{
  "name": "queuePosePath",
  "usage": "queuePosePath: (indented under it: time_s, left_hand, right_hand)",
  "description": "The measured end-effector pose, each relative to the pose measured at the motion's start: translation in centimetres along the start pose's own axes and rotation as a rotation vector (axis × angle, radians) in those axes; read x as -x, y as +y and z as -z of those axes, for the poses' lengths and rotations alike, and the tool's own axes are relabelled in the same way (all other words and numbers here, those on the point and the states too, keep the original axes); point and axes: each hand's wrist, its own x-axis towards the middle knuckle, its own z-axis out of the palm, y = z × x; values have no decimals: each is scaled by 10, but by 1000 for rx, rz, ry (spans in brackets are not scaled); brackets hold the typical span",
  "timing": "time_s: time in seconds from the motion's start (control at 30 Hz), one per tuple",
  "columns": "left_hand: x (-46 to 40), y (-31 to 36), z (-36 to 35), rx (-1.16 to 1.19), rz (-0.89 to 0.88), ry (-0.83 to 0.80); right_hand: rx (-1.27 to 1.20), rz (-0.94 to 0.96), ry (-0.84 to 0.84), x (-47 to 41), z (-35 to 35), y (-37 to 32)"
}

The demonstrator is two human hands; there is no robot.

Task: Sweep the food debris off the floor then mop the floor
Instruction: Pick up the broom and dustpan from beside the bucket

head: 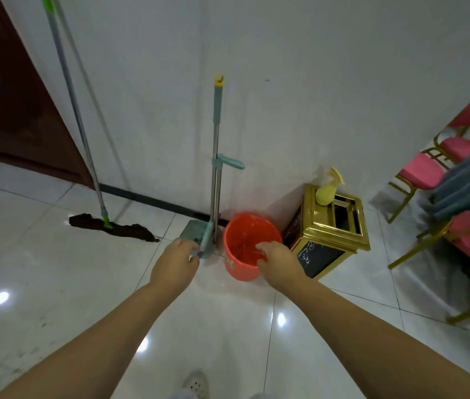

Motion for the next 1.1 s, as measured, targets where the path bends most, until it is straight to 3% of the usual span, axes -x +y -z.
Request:
queuePosePath:
  time_s: [0.3, 0.73, 1.1]
  left_hand:
    - [-89, 10, 5, 23, 30, -33]
    - [-265, 40, -17, 66, 267, 67]
    - [-331, 58, -56, 97, 482, 101]
  right_hand:
    - [3, 103, 7, -113, 30, -10]
    - [-19, 230, -40, -351, 75, 17]
    - [119, 346, -269, -469, 60, 13]
